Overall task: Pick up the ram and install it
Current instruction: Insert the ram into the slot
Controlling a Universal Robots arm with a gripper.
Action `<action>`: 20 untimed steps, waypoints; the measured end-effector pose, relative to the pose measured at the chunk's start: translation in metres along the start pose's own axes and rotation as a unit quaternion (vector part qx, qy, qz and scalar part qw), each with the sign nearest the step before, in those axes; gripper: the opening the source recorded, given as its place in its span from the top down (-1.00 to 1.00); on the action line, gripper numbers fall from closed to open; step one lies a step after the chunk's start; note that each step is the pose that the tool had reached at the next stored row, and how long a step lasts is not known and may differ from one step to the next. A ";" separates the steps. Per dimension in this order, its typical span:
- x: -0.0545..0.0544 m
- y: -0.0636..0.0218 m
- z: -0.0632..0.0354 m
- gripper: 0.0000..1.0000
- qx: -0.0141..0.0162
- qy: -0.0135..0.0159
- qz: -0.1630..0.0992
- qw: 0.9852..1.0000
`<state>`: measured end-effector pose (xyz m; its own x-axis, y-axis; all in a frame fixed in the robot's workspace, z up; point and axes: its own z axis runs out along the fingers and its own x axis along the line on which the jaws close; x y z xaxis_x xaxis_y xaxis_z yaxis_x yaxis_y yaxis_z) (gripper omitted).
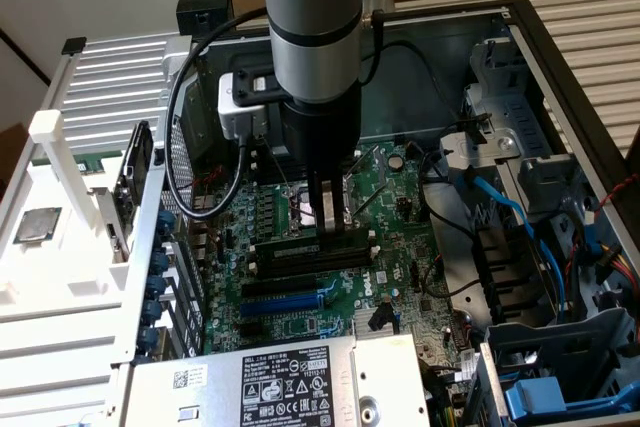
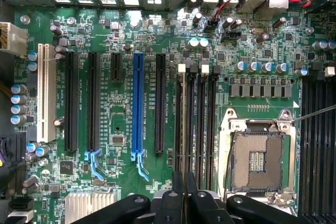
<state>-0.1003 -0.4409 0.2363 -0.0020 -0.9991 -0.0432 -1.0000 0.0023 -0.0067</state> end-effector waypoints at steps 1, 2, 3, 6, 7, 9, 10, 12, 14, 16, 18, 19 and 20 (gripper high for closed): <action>0.000 0.0000 0.0000 0.76 0.000 0.000 0.001 1.000; 0.000 0.0000 0.0000 0.76 0.000 0.000 0.002 1.000; 0.000 0.0000 0.0001 0.76 0.000 0.000 0.003 1.000; 0.000 0.0000 0.0000 0.76 0.000 0.000 0.006 1.000; 0.000 0.0000 0.0000 0.76 0.000 0.000 0.006 1.000; 0.001 0.0000 0.0000 0.76 0.000 0.000 0.006 1.000; 0.001 0.0000 0.0000 0.76 0.000 0.000 0.006 1.000; 0.001 0.0000 0.0000 0.76 0.000 0.000 0.006 1.000; 0.001 0.0000 0.0001 0.76 0.000 0.000 0.006 1.000; 0.001 0.0000 0.0004 0.76 0.000 0.000 0.006 1.000; 0.001 0.0000 0.0007 0.76 0.000 0.000 0.006 1.000; 0.001 0.0000 0.0009 0.76 0.000 0.000 0.006 1.000; 0.001 0.0000 0.0012 0.76 0.000 0.000 0.006 1.000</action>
<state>-0.1002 -0.4423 0.2350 -0.0134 -0.9990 -0.0429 -0.9999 0.0137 -0.0068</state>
